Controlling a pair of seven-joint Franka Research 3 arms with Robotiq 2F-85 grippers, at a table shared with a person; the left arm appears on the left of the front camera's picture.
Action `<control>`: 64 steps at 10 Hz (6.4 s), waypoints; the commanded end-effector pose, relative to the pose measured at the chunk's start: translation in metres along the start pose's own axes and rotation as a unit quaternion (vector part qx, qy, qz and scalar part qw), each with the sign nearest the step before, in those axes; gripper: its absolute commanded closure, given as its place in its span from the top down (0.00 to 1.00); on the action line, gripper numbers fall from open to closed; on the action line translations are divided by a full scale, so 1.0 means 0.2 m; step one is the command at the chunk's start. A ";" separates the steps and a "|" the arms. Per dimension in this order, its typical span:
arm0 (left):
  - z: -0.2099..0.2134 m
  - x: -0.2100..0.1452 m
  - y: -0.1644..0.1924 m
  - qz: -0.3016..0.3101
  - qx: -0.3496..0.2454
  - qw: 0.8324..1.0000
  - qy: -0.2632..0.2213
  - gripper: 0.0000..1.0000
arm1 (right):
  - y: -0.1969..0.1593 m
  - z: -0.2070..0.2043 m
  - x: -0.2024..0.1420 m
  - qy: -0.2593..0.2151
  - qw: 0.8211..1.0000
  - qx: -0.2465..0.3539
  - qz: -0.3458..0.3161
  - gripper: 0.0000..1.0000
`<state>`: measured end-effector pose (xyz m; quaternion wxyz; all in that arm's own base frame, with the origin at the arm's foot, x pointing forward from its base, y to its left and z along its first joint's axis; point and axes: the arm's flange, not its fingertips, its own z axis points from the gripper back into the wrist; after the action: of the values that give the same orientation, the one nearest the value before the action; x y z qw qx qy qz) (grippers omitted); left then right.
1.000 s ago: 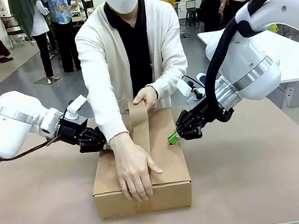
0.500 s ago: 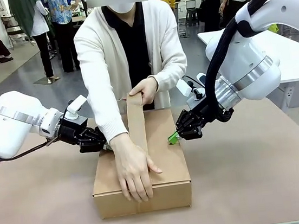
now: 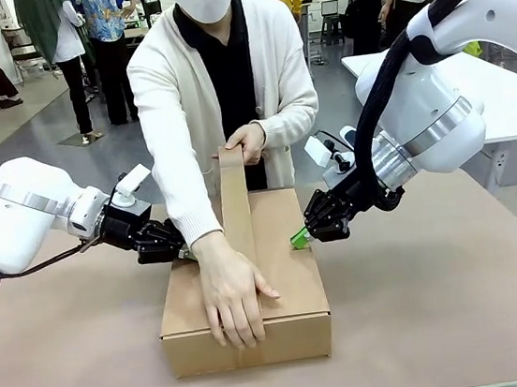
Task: Wrap the clocks to prevent damage.
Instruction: After the human seals the box with tape, release both hands from the side flaps of the Package Box.
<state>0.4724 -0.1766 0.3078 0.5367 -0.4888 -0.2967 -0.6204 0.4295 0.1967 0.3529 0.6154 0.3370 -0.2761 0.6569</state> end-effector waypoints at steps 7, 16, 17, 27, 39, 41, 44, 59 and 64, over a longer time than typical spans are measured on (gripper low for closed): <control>-0.01 -0.02 0.00 0.000 0.002 1.000 0.004 0.01 | 0.01 -0.01 -0.01 0.004 1.000 -0.003 -0.002 0.01; -0.01 -0.02 0.00 0.000 0.002 1.000 0.004 0.01 | 0.01 -0.01 -0.01 0.004 1.000 -0.003 -0.002 0.01; -0.01 -0.02 0.00 0.000 0.002 1.000 0.004 0.01 | 0.01 -0.01 -0.01 0.004 1.000 -0.003 -0.002 0.01; -0.01 -0.02 0.00 0.000 0.002 1.000 0.004 0.01 | 0.01 -0.01 -0.01 0.004 1.000 -0.003 -0.002 0.01; -0.01 -0.02 0.00 0.000 0.002 1.000 0.004 0.01 | 0.01 -0.01 -0.01 0.004 1.000 -0.003 -0.002 0.01; 0.00 0.00 0.00 0.000 -0.001 1.000 0.000 0.01 | 0.00 0.00 0.00 0.000 1.000 0.000 0.000 0.01; 0.21 0.38 -0.15 0.016 0.018 0.995 0.093 0.01 | 0.11 0.21 0.35 0.063 0.997 0.043 0.017 0.01; 1.12 0.97 -1.06 0.000 0.117 0.992 0.045 1.00 | 0.78 1.27 0.82 0.110 0.987 -0.121 0.002 0.41; 1.12 0.97 -1.06 0.000 0.117 0.992 0.045 1.00 | 0.78 1.27 0.82 0.110 0.987 -0.121 0.002 0.41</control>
<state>0.3427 0.0037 0.5954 0.6055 -0.3925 -0.3446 -0.6005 0.2980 0.0878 0.6442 0.6722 0.1872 -0.2934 0.6535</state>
